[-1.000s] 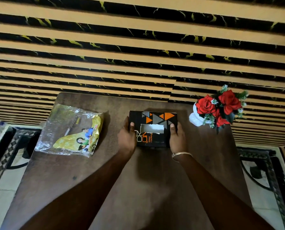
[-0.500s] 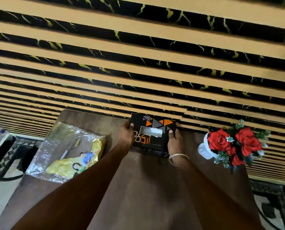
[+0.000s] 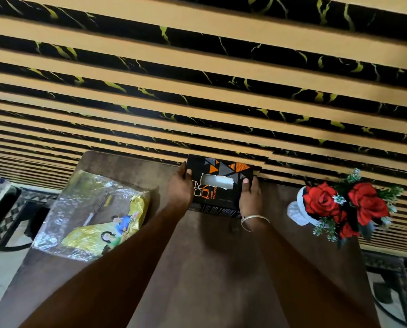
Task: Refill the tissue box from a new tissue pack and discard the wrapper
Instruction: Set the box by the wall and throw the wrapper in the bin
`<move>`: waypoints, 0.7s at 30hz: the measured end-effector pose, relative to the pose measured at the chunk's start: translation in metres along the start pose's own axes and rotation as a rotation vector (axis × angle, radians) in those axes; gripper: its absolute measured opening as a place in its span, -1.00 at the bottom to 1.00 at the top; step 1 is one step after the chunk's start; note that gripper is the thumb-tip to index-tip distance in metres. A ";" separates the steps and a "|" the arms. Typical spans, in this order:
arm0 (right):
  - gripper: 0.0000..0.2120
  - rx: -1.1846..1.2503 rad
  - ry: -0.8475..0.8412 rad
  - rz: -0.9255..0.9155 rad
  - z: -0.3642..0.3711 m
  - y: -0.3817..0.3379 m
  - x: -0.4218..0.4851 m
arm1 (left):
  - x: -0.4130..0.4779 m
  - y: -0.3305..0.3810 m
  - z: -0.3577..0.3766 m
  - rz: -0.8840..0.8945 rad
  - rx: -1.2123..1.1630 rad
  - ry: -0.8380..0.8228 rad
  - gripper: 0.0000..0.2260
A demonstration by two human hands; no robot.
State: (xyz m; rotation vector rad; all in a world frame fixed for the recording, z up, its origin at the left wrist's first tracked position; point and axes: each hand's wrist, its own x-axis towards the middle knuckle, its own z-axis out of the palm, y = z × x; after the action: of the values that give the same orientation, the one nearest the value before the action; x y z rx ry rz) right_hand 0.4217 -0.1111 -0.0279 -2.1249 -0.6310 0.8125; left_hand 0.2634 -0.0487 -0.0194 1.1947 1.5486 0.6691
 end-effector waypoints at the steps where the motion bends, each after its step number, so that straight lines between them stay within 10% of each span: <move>1: -0.49 -0.012 -0.005 -0.004 0.000 -0.001 -0.001 | 0.001 0.000 0.000 0.002 -0.003 0.001 -0.71; 6: -0.44 -0.177 0.013 -0.036 -0.004 -0.007 -0.008 | -0.013 0.010 -0.019 0.019 -0.033 -0.085 -0.50; 11: -0.35 -0.570 0.282 -0.621 0.020 -0.028 -0.069 | -0.020 -0.004 -0.088 0.258 0.252 0.235 -0.45; 15: -0.32 -0.595 -0.038 -0.922 0.072 -0.043 -0.125 | -0.008 -0.043 -0.165 -0.030 0.633 0.300 -0.29; 21: 0.13 -0.769 -0.522 -0.781 0.139 -0.047 -0.154 | -0.014 -0.082 -0.233 -0.242 0.789 0.194 -0.07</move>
State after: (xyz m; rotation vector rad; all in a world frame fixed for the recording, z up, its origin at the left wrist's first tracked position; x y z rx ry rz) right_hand 0.2102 -0.1181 -0.0087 -1.9654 -2.1593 0.7121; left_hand 0.0165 -0.0553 -0.0101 1.4903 2.1784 -0.0168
